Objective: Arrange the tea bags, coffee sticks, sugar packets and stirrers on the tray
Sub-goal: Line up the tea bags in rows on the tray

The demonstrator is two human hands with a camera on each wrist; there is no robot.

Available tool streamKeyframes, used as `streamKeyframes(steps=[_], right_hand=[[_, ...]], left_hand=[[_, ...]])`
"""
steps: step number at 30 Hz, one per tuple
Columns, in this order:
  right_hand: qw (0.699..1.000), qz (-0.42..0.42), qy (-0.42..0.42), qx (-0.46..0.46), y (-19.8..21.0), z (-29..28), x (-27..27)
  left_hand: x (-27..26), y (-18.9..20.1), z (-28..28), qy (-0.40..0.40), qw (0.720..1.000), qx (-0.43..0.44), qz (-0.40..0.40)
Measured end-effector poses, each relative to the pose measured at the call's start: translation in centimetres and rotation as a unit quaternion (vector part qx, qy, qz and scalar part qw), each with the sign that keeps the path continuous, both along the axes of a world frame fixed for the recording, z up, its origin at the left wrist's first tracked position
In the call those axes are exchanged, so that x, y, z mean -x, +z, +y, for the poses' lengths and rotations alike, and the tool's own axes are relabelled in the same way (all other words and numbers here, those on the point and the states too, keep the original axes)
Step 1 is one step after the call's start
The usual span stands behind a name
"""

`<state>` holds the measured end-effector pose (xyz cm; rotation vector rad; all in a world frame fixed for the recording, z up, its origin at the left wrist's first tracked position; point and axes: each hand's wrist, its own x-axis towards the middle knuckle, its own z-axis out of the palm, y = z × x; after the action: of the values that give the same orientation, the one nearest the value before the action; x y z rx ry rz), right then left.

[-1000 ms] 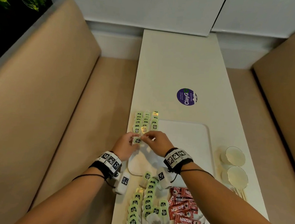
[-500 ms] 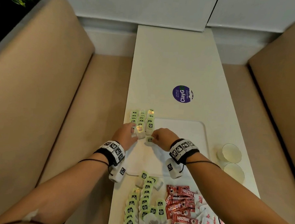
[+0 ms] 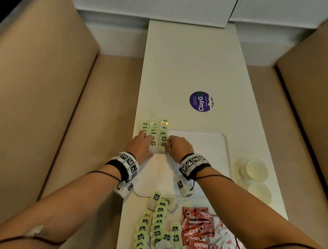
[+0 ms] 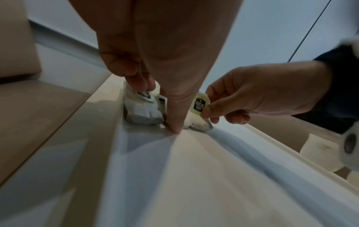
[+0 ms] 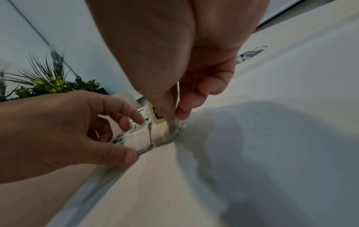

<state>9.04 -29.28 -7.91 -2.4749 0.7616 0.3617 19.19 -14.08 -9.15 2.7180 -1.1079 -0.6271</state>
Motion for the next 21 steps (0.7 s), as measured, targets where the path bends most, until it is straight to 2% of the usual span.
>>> streamKeyframes(steps=[7,10,15,21], right_hand=[[0.993,-0.018,-0.083,-0.077,-1.5,0.7,1.2],[0.991,-0.025,-0.091,-0.099,-2.2,1.3,2.0],[0.993,-0.048,-0.059,-0.087,-2.6,2.6,1.6],[0.992,-0.022,-0.081,-0.095,-2.4,2.8,0.7]], left_hand=[[-0.2,-0.2,-0.2,0.002,1.000,0.028,0.005],[-0.3,0.1,0.5,0.046,0.997,0.055,0.034],[-0.3,-0.2,2.0,0.189,0.977,0.075,0.069],[0.1,-1.5,2.7,0.193,0.975,0.057,0.095]])
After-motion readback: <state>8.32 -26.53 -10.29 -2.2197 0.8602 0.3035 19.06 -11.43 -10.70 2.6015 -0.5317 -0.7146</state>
